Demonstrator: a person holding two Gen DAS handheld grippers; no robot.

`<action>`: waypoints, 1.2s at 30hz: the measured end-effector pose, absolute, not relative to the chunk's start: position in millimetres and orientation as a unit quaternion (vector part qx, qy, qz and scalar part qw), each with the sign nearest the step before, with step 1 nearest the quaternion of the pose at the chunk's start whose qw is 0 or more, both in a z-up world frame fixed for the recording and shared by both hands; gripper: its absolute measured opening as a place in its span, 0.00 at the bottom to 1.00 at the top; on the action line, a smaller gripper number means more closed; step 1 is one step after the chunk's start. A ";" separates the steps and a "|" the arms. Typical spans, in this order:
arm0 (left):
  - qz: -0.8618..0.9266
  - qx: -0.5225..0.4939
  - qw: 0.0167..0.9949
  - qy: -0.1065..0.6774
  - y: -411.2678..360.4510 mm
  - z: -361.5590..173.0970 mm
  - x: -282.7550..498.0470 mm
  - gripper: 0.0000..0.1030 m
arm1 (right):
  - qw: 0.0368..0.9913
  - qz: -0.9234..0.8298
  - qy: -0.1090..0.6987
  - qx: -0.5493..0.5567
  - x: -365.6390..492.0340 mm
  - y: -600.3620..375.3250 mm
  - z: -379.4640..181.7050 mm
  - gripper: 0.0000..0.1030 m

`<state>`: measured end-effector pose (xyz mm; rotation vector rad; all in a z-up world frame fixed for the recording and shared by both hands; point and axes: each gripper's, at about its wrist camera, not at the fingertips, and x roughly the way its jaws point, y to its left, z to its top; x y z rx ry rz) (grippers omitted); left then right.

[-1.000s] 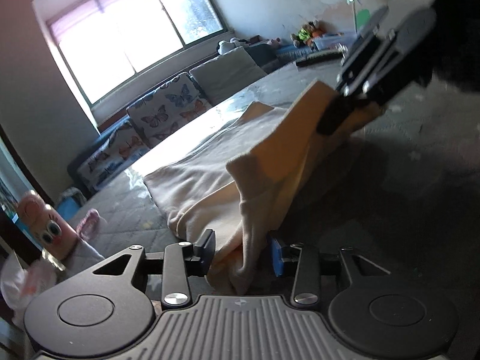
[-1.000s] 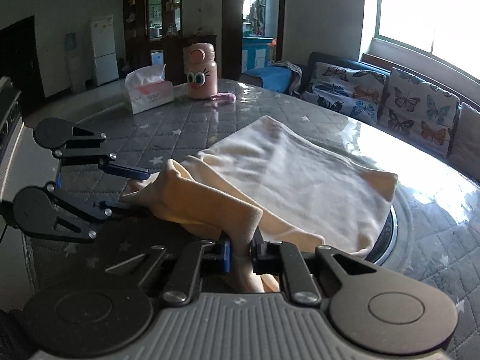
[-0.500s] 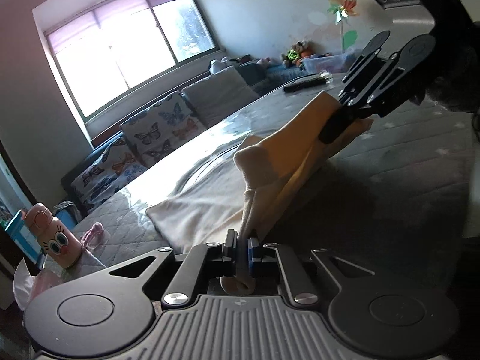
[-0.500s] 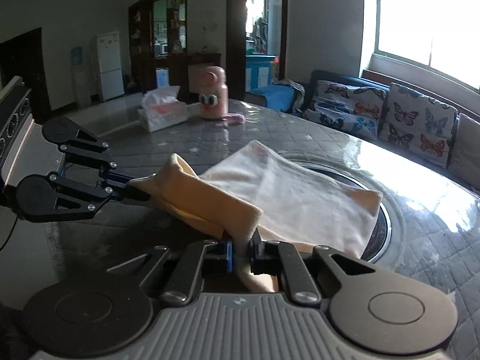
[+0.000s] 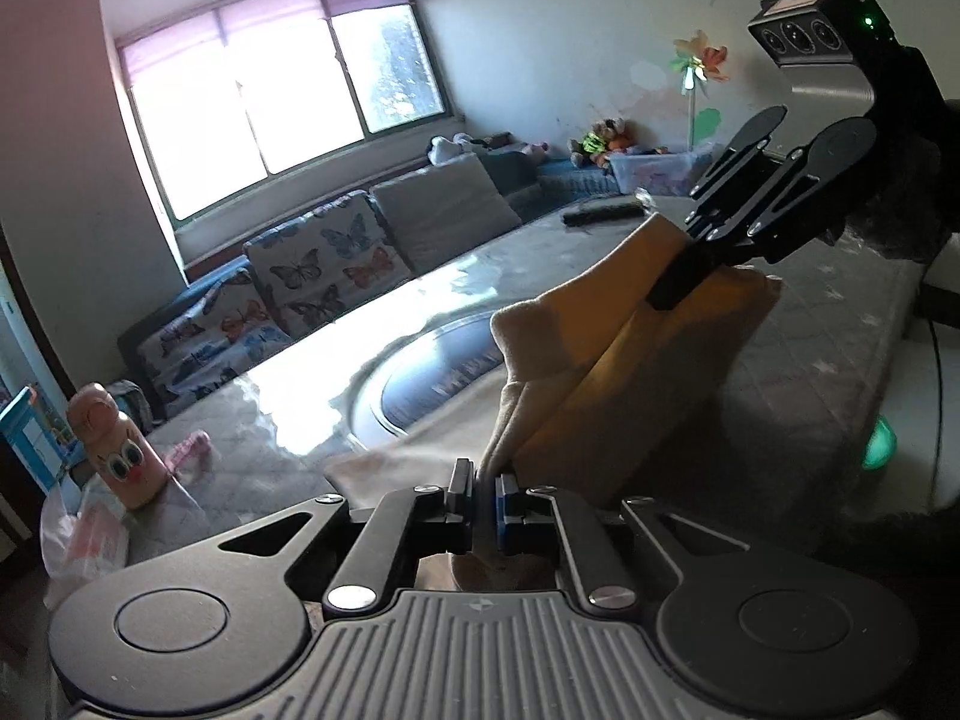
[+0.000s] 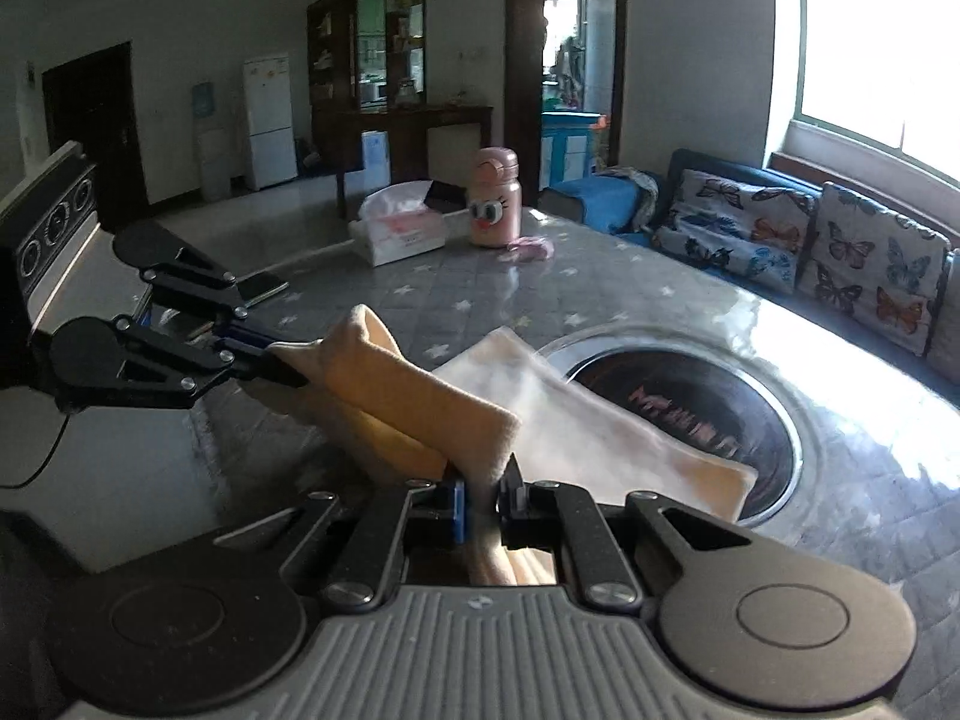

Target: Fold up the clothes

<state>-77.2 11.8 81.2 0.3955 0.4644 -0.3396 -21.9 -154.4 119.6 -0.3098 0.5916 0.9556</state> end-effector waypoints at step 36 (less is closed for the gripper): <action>-0.059 0.174 0.926 0.331 32.2 12.2 107.2 0.25 | 0.873 0.298 0.383 -0.053 131.1 -169.7 19.6 0.24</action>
